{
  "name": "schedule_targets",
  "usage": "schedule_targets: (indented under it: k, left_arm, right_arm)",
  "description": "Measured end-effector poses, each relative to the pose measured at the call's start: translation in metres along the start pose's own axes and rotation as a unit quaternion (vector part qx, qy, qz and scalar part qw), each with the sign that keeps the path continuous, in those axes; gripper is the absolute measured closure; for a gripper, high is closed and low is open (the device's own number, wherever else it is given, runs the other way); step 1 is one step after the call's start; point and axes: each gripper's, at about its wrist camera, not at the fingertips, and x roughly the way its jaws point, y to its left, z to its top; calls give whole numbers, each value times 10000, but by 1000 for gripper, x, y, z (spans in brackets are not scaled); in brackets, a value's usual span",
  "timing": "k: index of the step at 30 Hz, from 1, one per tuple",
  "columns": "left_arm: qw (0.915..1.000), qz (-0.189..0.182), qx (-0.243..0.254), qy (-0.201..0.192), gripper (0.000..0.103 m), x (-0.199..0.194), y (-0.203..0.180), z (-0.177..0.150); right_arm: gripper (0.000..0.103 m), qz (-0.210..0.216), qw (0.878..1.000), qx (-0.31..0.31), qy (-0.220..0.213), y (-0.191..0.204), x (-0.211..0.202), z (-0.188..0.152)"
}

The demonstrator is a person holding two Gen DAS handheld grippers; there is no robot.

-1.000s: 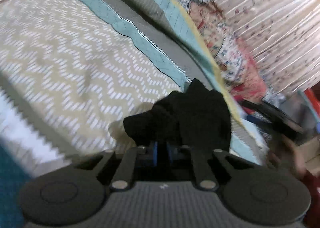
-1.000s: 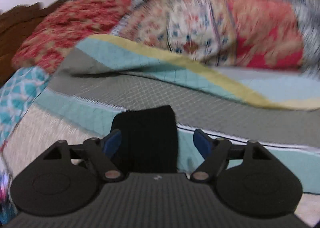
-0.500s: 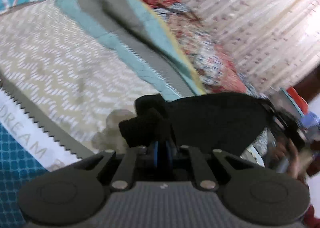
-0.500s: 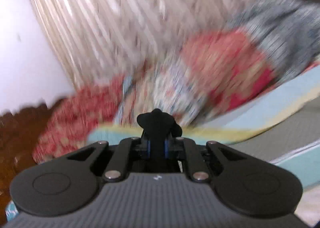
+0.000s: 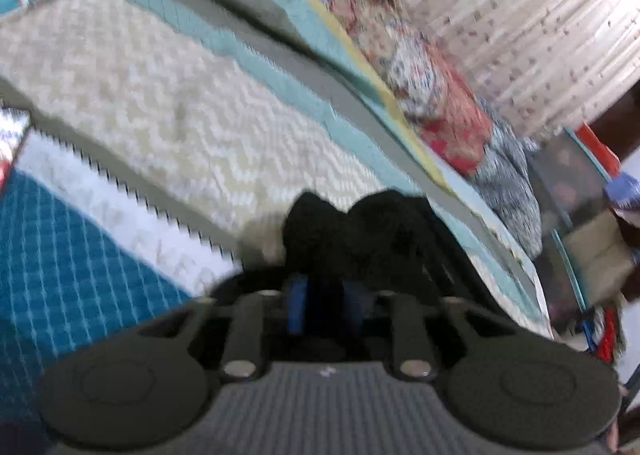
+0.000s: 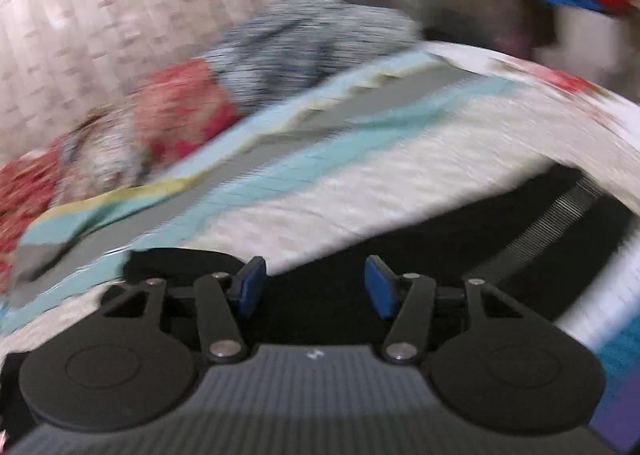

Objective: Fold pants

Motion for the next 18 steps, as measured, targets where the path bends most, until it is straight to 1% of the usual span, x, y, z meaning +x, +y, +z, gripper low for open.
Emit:
schedule_targets:
  k: [1, 2, 3, 4, 5, 6, 7, 8, 9, 10, 11, 12, 13, 14, 15, 16, 17, 18]
  left_arm:
    - [9999, 126, 9, -118, 44, 0, -2, 4]
    - [9994, 223, 40, -268, 40, 0, -6, 9]
    - [9990, 220, 131, -373, 40, 2, -10, 14]
    - [9985, 204, 255, -434, 37, 4, -15, 18]
    - [9979, 219, 391, -471, 28, 8, -20, 20]
    - [9972, 269, 509, -476, 22, 13, -25, 23]
    - [9965, 307, 634, -440, 17, 20, -30, 25]
    - [9958, 344, 763, -366, 16, 29, -34, 27]
    - [9951, 378, 866, -292, 16, 37, -38, 29]
    - [9942, 407, 969, -208, 13, 47, -41, 33]
    - [9934, 453, 1046, -131, 9, 58, -43, 36]
    - [9930, 536, 1048, -75, 9, 67, -43, 38]
    - [9931, 614, 998, 4, 12, 78, -44, 42]
    - [9938, 611, 922, 78, 26, 89, -44, 45]
    - [9946, 516, 887, 153, 39, 98, -45, 49]
    - [9948, 428, 880, 278, 61, 108, -46, 51]
    - [9945, 384, 887, 402, 67, 116, -48, 54]
    - [9942, 403, 906, 421, 72, 121, -51, 56]
  right_arm:
    - [45, 263, 9992, -285, 81, 25, 17, 9]
    - [45, 503, 9969, -588, 169, 50, 33, 16]
    - [45, 770, 9919, -964, 291, 81, 51, 20]
    - [44, 997, 9854, -1304, 454, 108, 69, 23]
    - [43, 1218, 9770, -1623, 659, 137, 87, 23]
    - [40, 1452, 9656, -1945, 933, 170, 109, 19]
    - [39, 1636, 9541, -2199, 1206, 194, 128, 15]
    - [39, 1761, 9428, -2417, 1470, 219, 148, 6]
    - [39, 1813, 9328, -2589, 1731, 243, 169, -2]
    - [39, 1795, 9246, -2712, 1985, 262, 192, -10]
    - [39, 1728, 9187, -2814, 2168, 278, 211, -20]
    - [39, 1595, 9143, -2937, 2287, 291, 229, -29]
    - [39, 1373, 9119, -3036, 2395, 299, 241, -40]
    - [37, 1209, 9094, -3073, 2529, 303, 255, -48]
    - [40, 1192, 9081, -3095, 2558, 298, 260, -50]
    - [75, 1236, 9097, -3169, 2381, 298, 256, -49]
    - [95, 1304, 9098, -3235, 2249, 296, 250, -44]
    - [96, 1322, 9153, -3155, 2126, 293, 246, -31]
